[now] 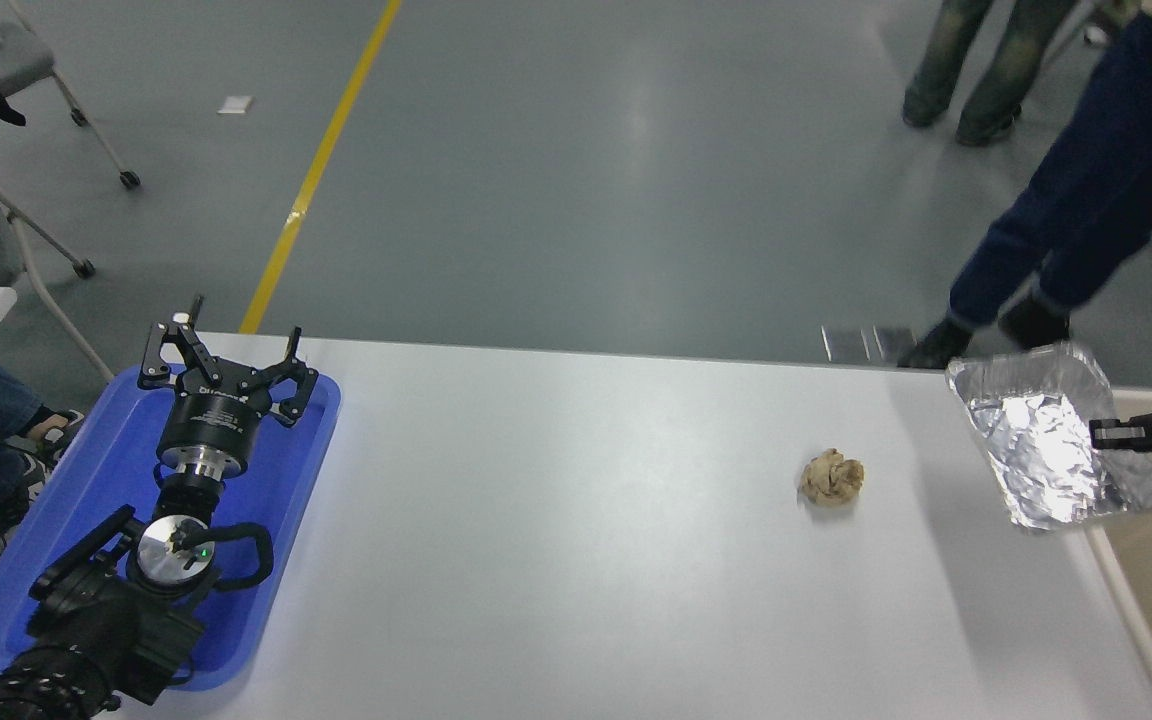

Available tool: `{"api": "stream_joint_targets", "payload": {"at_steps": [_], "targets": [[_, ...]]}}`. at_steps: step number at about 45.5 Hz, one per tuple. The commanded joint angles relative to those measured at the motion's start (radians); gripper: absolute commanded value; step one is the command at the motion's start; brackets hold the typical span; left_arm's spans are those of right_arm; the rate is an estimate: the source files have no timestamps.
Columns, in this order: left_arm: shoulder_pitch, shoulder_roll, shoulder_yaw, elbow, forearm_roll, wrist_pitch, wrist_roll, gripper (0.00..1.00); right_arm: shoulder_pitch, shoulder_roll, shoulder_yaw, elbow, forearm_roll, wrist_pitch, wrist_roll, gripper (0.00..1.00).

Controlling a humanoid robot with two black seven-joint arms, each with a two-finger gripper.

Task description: Pick up foil plate and place in dustbin

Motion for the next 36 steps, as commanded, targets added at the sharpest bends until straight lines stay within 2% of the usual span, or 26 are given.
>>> {"api": "stream_joint_targets", "payload": {"at_steps": [1,7,36], "targets": [[0.001,0.001,0.000,0.000,0.000,0.000,0.001,1.00,0.306,-0.072,-0.055,0.112,-0.005,0.248,0.001,0.00],[0.001,0.001,0.000,0.000,0.000,0.000,0.001,1.00,0.419,-0.079,-0.069,0.127,-0.007,0.356,0.001,0.00],[0.001,0.001,-0.001,0.000,0.000,0.000,0.001,1.00,0.531,-0.121,-0.070,0.115,-0.043,0.356,-0.008,0.00]]}}
